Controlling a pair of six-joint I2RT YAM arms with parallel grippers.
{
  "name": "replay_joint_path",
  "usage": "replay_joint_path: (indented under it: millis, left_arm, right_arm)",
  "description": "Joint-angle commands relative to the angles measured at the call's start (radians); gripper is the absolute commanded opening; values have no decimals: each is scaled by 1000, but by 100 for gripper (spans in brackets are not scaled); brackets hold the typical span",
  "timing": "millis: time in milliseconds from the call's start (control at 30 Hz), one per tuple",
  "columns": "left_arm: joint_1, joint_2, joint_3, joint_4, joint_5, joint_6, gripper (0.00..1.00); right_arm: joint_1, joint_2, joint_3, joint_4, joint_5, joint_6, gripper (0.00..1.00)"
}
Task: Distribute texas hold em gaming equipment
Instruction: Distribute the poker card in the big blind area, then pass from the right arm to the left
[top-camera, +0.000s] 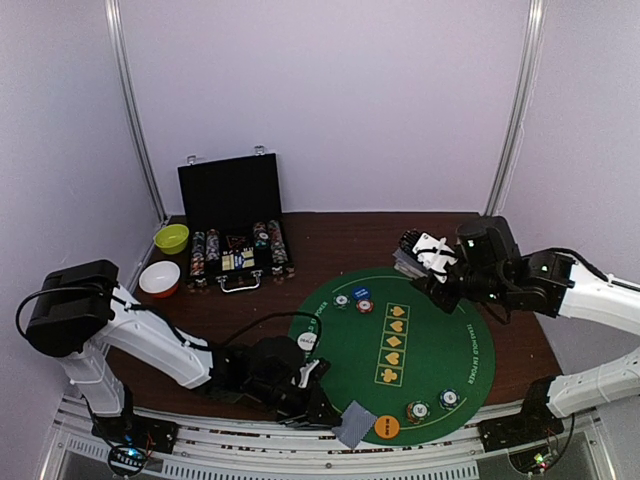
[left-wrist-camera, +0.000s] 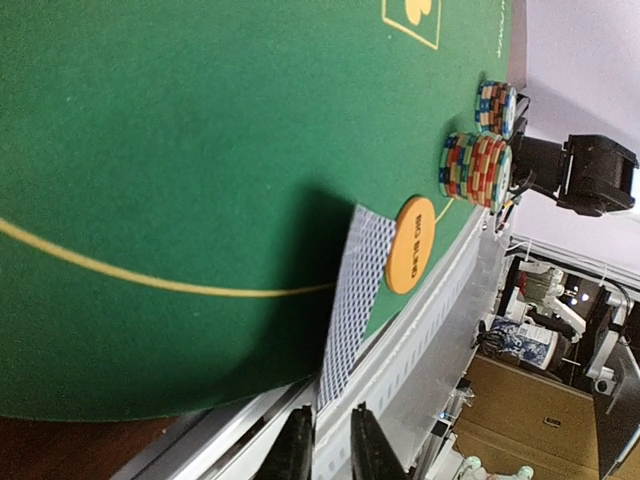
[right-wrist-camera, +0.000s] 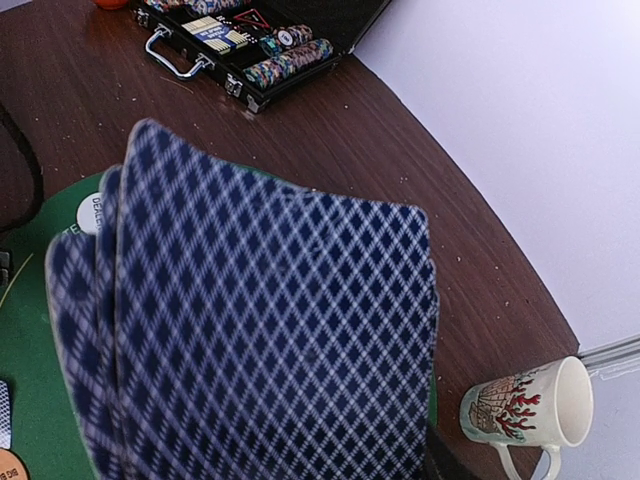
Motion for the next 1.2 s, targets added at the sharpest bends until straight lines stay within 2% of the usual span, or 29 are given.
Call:
replay_joint_path:
  millis: [0, 200, 333, 433, 567, 633, 700, 767, 900, 1033, 1167]
  left_arm:
    - [-9, -31, -42, 44, -14, -43, 17]
    - [-13, -32, -63, 71, -10, -67, 19]
    - [-15, -37, -69, 64, -2, -74, 25]
    - [-2, -96, -57, 8, -43, -38, 31]
    - [33, -203, 1, -98, -130, 81, 37]
    - [66, -240, 86, -197, -173, 240, 44]
    - [113, -250, 236, -370, -205, 385, 55]
    - [189, -259, 321, -464, -168, 485, 59]
    - [314, -304, 392, -448, -121, 584, 70]
    - [343, -277, 484, -467, -95, 667, 79]
    - [386, -214, 511, -407, 72, 651, 82]
  right_arm:
    - [5, -26, -5, -9, 9, -3, 41]
    - [5, -33, -9, -13, 7, -1, 41]
    - [7, -37, -9, -14, 7, 0, 41]
    - [6, -38, -6, -17, 5, 2, 41]
    - [9, -38, 4, -26, 4, -2, 41]
    - [9, -42, 8, -27, -7, -9, 41]
    - [12, -43, 13, -32, -28, -24, 41]
    - [16, -45, 18, -37, -42, -39, 41]
    - [33, -57, 12, -16, -54, -82, 41]
    - [52, -67, -15, 71, -54, -159, 41]
    - [69, -47, -15, 147, -58, -252, 41]
